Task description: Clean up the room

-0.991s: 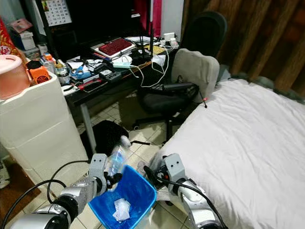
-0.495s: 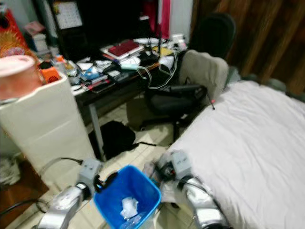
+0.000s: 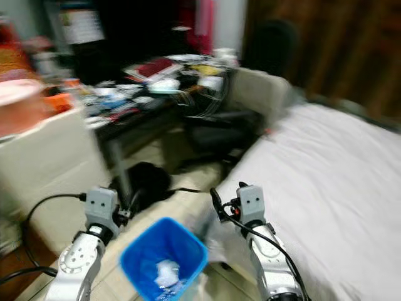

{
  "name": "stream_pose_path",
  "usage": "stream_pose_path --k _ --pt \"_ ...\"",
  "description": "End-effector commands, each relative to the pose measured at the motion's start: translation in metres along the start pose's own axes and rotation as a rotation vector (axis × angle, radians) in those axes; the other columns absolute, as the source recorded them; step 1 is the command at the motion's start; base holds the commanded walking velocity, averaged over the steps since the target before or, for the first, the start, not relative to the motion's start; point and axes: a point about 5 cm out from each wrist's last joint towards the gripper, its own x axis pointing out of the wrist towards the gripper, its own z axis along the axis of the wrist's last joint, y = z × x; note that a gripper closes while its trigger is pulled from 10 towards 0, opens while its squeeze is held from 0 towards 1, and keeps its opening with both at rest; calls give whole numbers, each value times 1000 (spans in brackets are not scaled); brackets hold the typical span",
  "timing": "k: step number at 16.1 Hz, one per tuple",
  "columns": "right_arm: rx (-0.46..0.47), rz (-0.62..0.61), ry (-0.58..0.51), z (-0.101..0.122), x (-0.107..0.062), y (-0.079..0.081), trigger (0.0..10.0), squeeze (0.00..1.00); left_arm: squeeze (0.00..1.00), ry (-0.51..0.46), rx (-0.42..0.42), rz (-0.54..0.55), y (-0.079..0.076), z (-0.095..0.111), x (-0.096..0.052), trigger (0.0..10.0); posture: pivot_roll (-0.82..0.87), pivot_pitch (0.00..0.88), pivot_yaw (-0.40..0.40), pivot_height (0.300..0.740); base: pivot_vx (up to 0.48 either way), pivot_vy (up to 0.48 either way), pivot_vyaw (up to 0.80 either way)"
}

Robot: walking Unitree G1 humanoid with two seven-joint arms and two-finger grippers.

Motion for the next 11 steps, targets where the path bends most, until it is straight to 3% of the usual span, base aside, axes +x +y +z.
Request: stream_pose_path --k 1,3,6,7,11 --pt "-13 20 10 1 0 -1 10000 0 0 9 -3 -15 -3 4 5 10000 55 0 -2 740 0 0 0" --pt "-21 30 21 0 0 -1 10000 0 0 26 52 -12 -2 1 6 10000 49 0 0 740 0 0 0" --pt "-23 37 30 -2 0 -1 10000 0 0 19 69 -52 -8 1 9 10000 39 0 6 740 0 0 0" --pt "-27 41 32 -2 0 0 10000 0 0 16 67 -61 -9 1 10 10000 38 0 8 740 0 0 -463" --pt "-32 49 48 -6 -1 3 10000 0 0 22 78 -101 -15 -1 12 10000 27 0 13 740 0 -456 -800"
